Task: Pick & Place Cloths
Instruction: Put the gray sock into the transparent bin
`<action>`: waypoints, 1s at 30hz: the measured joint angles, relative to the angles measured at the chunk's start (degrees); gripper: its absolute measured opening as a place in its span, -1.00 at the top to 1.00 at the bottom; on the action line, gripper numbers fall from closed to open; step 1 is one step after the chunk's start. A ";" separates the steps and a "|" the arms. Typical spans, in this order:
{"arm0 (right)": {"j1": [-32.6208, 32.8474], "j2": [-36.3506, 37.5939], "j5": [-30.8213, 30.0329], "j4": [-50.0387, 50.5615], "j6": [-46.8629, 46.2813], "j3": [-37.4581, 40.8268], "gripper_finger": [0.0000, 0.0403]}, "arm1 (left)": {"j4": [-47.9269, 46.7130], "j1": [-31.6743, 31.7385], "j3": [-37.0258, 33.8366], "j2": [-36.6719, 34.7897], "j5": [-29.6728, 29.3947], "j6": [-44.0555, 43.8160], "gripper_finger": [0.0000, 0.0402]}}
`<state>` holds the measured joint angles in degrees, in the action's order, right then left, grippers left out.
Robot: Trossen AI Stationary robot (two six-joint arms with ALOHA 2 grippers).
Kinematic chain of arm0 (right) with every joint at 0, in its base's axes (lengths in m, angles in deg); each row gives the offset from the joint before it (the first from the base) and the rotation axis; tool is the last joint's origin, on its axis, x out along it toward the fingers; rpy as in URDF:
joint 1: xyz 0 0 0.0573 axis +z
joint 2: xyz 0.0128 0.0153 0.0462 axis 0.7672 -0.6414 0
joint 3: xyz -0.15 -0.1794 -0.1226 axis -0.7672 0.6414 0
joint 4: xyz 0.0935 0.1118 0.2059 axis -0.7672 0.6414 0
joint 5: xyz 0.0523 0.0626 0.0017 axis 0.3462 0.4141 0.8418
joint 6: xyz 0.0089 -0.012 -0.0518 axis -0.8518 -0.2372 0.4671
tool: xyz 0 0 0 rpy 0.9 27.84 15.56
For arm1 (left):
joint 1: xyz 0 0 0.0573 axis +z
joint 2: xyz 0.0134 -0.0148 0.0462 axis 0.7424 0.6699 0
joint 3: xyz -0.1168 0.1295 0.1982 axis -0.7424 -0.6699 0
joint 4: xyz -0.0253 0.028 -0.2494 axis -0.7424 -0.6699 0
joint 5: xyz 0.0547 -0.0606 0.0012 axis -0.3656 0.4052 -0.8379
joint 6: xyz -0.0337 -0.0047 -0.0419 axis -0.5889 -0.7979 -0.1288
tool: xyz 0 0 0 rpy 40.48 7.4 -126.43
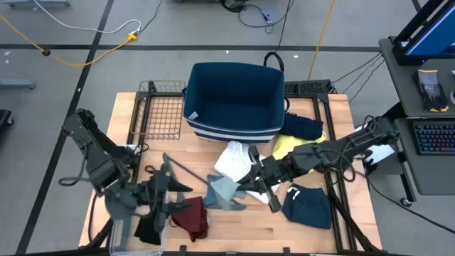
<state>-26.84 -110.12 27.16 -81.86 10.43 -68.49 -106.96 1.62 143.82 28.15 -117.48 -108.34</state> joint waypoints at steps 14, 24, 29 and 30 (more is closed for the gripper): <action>-0.04 -1.88 -0.01 -0.61 0.00 0.00 1.00 | 13.98 11.51 0.00 3.70 21.89 12.65 -0.10; -0.02 -1.91 -0.01 -0.42 0.00 0.00 1.00 | 21.38 16.49 -0.02 8.88 26.21 14.04 -0.45; -0.04 -1.91 -0.15 -0.38 0.02 0.00 1.00 | 24.15 18.32 0.00 10.39 26.25 14.01 -0.57; -0.03 -1.91 -0.20 -0.26 0.02 0.00 1.00 | 24.27 18.50 0.00 10.62 26.31 14.01 -0.59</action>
<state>-26.86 -112.03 26.96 -82.11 10.45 -68.49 -82.69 20.12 143.82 38.77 -91.17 -94.33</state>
